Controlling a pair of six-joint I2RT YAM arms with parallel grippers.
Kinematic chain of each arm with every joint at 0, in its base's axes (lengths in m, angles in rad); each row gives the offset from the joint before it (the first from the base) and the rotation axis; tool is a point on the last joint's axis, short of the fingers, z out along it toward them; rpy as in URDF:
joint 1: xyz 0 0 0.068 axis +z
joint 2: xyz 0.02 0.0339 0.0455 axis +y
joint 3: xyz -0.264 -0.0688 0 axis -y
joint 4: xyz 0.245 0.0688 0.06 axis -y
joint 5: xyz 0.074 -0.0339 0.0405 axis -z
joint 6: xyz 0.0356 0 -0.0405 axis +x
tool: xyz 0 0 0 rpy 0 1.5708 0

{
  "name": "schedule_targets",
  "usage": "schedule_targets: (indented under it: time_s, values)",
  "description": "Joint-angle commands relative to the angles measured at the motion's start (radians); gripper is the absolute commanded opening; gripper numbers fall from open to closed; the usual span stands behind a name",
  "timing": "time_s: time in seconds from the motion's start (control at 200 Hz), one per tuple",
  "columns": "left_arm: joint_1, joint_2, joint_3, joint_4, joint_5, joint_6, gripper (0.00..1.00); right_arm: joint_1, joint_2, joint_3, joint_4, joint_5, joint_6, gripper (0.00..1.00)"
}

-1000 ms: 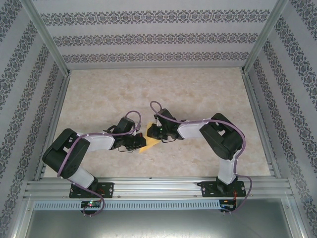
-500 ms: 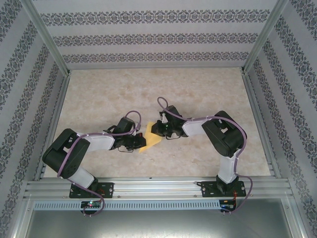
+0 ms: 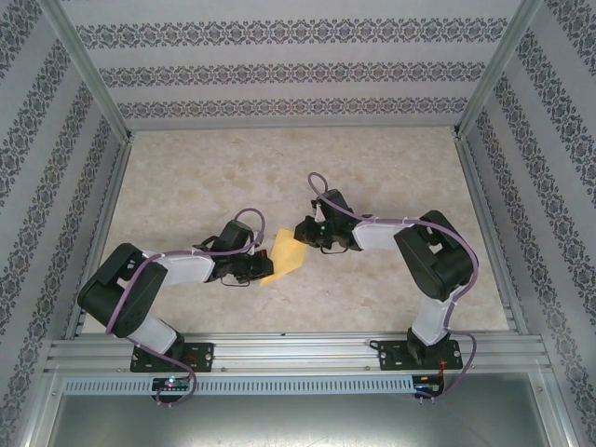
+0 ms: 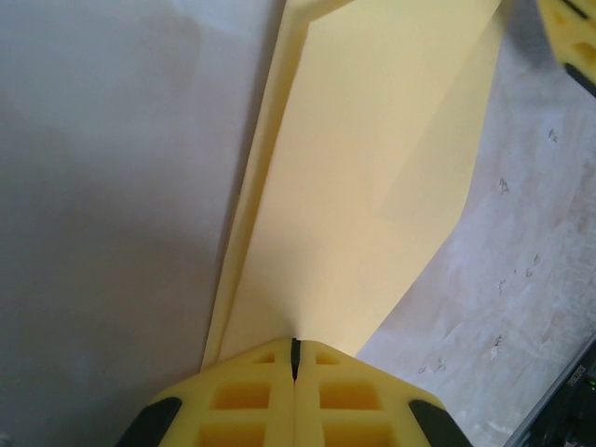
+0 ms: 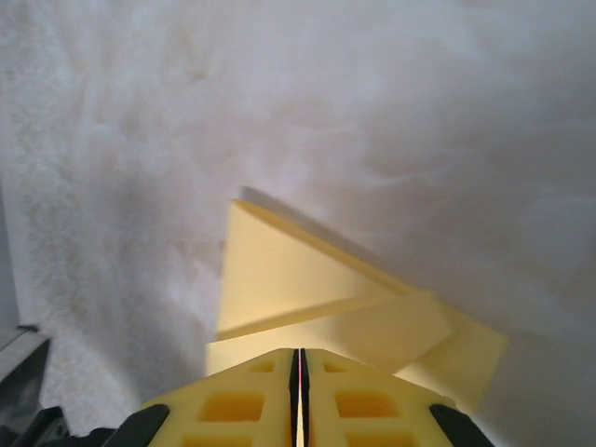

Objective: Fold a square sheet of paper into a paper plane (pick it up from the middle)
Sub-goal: Fourth fold the wing at the center of the table.

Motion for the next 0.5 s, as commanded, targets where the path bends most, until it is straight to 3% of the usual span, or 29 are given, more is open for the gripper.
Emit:
schedule_targets:
  time_s: [0.0,0.24,0.495]
  values:
    - [-0.011,0.02,-0.042,-0.139,-0.065,0.021,0.0,0.054,-0.003,0.012,0.009,0.019,0.007,0.13]
    - [-0.011,0.02,-0.037,-0.153,-0.063,0.03,0.0,0.088,0.106,0.033,0.047,0.042,0.031,0.12]
    - [-0.011,0.016,-0.038,-0.159,-0.061,0.032,0.0,-0.043,0.121,0.025,-0.033,0.097,-0.048,0.11]
